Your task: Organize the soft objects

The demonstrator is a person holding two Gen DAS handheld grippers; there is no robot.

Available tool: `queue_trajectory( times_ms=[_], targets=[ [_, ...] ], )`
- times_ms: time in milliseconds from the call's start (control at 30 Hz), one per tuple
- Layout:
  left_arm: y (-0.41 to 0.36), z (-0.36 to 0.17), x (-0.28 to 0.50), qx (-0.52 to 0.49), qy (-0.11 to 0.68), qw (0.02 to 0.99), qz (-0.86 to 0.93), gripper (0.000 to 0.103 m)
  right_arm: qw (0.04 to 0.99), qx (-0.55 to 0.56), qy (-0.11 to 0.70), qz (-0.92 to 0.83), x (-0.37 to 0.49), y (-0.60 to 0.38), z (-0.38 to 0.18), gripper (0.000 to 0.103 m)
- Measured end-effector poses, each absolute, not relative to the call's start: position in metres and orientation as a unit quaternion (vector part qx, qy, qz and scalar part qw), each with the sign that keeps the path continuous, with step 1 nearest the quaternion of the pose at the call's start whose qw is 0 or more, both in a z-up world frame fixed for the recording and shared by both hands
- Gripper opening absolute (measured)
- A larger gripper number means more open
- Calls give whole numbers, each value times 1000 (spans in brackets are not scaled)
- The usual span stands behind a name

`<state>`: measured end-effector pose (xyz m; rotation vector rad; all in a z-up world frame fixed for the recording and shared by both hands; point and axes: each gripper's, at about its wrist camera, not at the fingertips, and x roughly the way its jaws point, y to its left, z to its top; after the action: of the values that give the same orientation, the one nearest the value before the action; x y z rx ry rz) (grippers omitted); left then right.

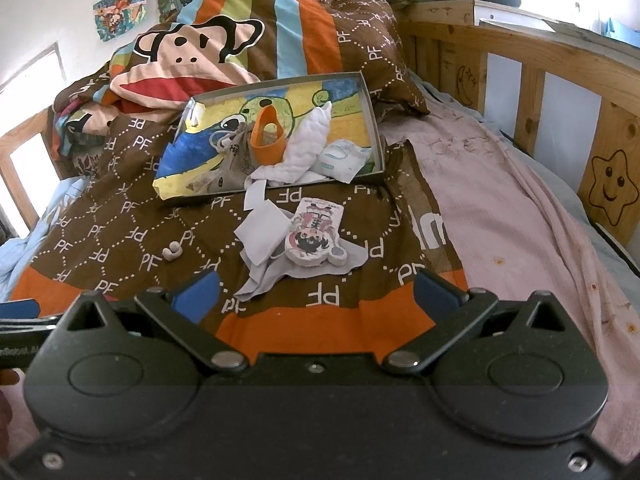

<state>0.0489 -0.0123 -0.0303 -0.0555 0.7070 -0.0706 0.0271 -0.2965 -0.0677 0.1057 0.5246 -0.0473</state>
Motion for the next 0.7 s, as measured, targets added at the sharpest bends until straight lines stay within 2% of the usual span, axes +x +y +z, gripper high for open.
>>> queue_trajectory(
  times_ms=[533,700],
  targets=[
    [-7,-41,68,-46,359,932,-27,102,955,43,293,6,43,-292,-74,103],
    [-2,-49,98,-70,357,930,-42,102,948,38,312,44,64,-289,-78,103]
  ],
)
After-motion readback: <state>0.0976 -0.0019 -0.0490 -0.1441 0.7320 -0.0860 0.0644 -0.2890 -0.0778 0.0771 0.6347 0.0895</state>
